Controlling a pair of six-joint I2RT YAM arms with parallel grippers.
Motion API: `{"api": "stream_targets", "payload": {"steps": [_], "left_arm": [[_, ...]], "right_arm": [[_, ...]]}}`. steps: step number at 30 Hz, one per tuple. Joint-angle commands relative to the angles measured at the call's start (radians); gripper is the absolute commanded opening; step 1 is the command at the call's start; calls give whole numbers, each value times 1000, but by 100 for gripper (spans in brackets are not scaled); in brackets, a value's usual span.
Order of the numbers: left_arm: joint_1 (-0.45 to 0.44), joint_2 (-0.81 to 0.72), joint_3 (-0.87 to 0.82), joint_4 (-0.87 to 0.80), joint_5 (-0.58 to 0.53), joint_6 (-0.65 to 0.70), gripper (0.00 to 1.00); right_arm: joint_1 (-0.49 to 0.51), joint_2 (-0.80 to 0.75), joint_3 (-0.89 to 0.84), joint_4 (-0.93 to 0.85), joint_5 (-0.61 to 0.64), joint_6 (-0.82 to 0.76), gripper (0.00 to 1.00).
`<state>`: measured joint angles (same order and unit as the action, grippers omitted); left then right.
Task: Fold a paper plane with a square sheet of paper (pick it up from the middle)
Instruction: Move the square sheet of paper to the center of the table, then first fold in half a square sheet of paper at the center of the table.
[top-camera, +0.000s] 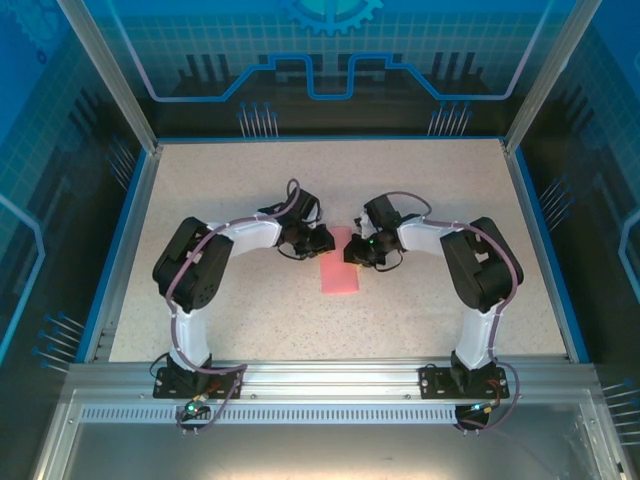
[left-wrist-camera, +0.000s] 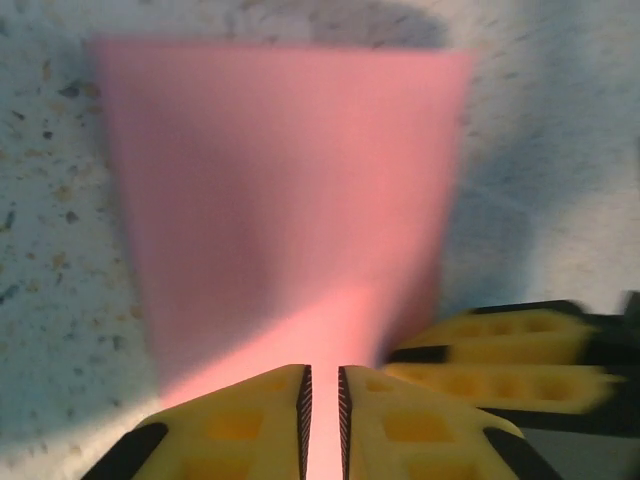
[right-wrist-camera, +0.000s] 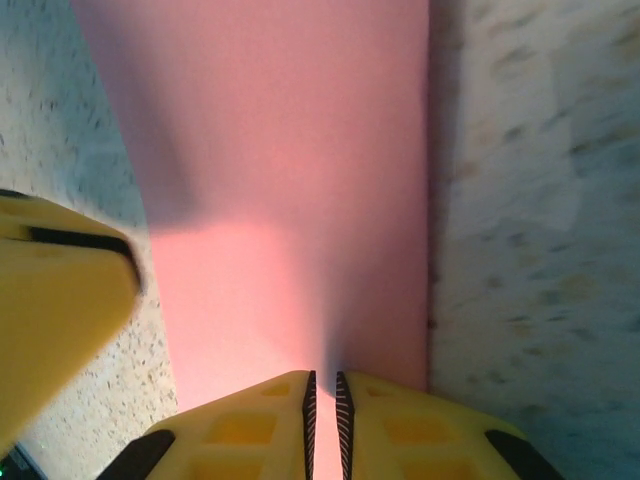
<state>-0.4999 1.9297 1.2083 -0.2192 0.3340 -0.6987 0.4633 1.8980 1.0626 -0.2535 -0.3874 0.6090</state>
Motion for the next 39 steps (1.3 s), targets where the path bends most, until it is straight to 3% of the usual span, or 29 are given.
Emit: {"api": "stream_targets", "payload": {"steps": [1, 10, 27, 39], "left_arm": [[14, -76, -5, 34, 37, -23, 19], [18, 60, 23, 187, 138, -107, 8], [18, 176, 50, 116, 44, -44, 2], [42, 187, -24, 164, 36, -30, 2]], "right_arm": [[32, -10, -34, 2, -62, -79, 16], [27, -26, -94, 108, -173, -105, 15], [19, -22, -95, 73, -169, -89, 15], [50, -127, -305, 80, -218, -49, 16]]}}
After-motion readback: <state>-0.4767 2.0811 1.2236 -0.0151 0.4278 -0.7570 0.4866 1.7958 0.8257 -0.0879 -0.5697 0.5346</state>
